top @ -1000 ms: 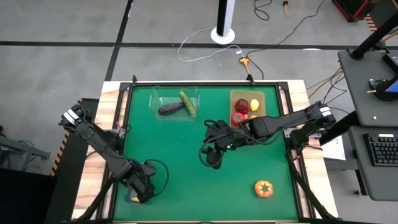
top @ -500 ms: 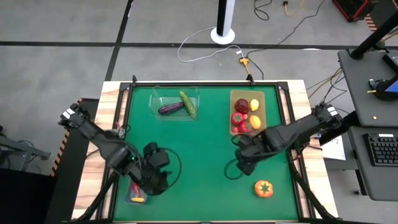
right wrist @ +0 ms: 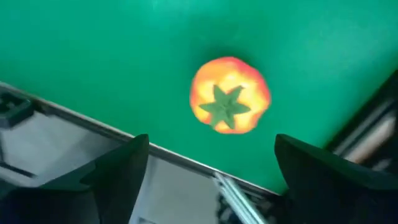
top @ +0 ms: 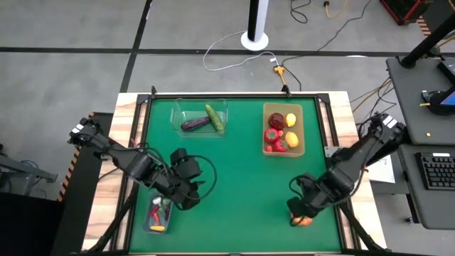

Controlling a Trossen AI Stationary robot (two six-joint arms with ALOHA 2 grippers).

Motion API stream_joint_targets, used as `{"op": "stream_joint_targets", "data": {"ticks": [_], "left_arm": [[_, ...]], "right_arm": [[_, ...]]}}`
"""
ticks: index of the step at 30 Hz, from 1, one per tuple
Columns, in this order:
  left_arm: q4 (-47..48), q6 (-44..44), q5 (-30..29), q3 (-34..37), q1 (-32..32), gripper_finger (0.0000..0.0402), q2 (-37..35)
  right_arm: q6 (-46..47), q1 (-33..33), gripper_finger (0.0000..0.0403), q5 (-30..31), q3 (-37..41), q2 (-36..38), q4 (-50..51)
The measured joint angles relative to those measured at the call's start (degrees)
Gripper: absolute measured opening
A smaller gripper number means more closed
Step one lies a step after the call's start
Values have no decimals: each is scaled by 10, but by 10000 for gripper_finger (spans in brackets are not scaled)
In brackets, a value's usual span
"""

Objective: Sort produce into baskets
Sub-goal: Put the orange tomato into the orange bin

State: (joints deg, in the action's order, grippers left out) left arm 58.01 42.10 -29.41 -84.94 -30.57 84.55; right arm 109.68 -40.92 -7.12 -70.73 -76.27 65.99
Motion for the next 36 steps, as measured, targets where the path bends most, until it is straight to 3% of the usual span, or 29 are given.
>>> {"op": "stream_joint_targets", "data": {"ticks": [3,9,18,36], "left_arm": [[-1,-11,0,1,1,150,0],[-4,-22,-1,2,9,150,0],[-5,-26,-1,2,19,150,0],[-19,-28,35,2,32,150,1]], "right_arm": [[62,-24,344,25,29,0,-47],[124,-34,349,15,77,-26,-109],[141,-33,350,-23,101,-64,-132],[138,-33,350,-25,172,-91,-224]]}}
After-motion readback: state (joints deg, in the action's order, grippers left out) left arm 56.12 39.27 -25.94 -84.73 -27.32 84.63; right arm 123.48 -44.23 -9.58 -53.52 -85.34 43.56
